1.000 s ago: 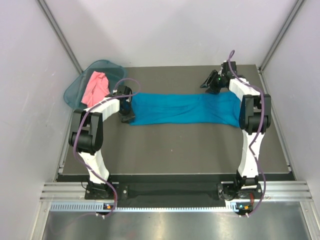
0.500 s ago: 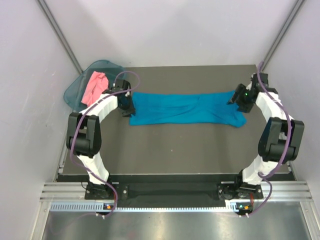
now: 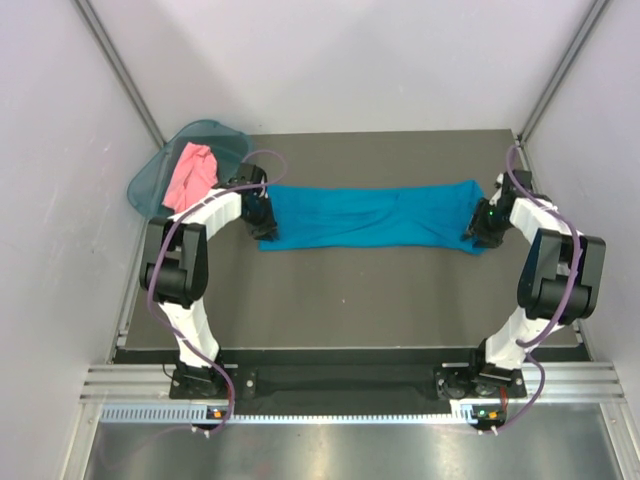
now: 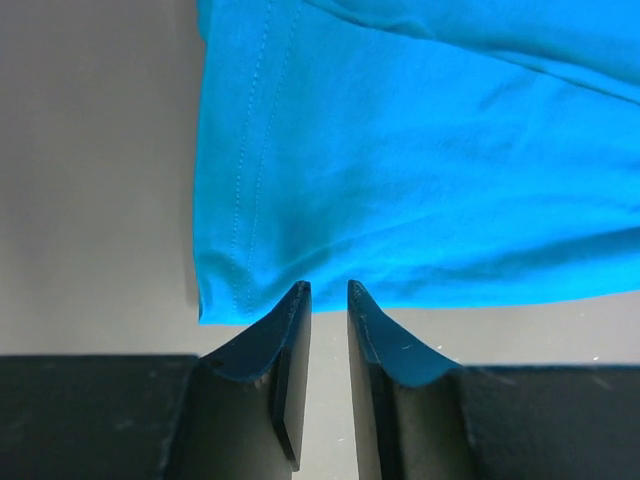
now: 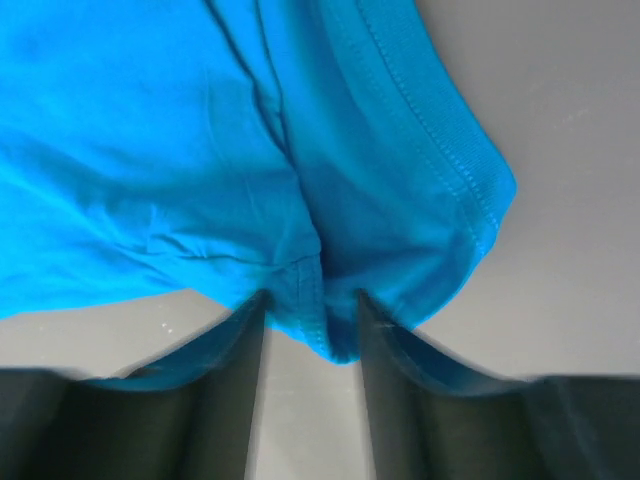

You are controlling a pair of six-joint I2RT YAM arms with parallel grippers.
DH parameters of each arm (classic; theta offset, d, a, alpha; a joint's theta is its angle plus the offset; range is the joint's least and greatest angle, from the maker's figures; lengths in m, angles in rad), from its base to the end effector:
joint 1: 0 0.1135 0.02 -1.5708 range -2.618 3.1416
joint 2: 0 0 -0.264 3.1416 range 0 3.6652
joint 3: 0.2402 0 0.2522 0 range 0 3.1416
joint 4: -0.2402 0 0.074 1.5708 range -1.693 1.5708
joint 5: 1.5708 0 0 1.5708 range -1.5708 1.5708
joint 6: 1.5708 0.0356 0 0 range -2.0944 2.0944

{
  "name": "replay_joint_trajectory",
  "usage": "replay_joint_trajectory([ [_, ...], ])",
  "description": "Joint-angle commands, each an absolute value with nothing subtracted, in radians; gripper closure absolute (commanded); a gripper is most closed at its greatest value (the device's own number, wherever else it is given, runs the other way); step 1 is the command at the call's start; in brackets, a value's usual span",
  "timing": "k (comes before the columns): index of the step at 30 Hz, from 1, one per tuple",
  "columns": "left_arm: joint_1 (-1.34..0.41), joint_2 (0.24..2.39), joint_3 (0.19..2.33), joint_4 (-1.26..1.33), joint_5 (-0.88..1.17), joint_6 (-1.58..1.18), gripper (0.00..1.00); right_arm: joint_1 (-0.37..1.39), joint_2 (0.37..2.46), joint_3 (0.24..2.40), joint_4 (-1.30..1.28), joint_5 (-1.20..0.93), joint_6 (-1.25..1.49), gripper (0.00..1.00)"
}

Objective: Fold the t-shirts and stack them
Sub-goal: Fold the tshirt

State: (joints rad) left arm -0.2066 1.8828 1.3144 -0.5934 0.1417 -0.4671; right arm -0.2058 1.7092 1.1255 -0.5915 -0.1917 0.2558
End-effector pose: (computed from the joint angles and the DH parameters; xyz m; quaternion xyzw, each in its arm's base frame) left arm 0.3740 -0.0835 0.1832 -0.1126 0.9703 -0.1324 0.1683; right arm 0.3302 -0.0620 0.1895 0.2050 0.9544 0.0987 0.1932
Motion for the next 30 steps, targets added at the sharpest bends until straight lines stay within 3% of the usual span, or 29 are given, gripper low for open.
replay_joint_trajectory([
  [1, -0.209, 1.902, 1.304, -0.578, 0.14, -0.449, 0.74, -0.206, 1.729, 1.149, -0.563, -0.172, 0.239, 0.65],
  [3, -0.209, 1.908, 1.302, -0.583, 0.127, -0.446, 0.75, -0.21, 1.741, 1.157, -0.581, -0.14, 0.244, 0.75],
  [4, -0.209, 1.91, 1.301, -0.584, 0.123, -0.446, 0.75, -0.212, 1.741, 1.16, -0.586, -0.129, 0.251, 0.88],
  [6, -0.209, 1.91, 1.295, -0.587, 0.106, -0.443, 0.75, -0.219, 1.735, 1.164, -0.606, -0.056, 0.276, 0.99],
  [23, -0.209, 1.907, 1.273, -0.634, 0.054, -0.419, 0.76, -0.264, 1.778, 1.2, -0.706, 0.041, 0.265, 0.98],
  [30, -0.209, 1.786, 1.226, -0.664, -0.024, -0.43, 0.75, -0.275, 1.812, 1.236, -0.727, 0.055, 0.258, 0.95],
])
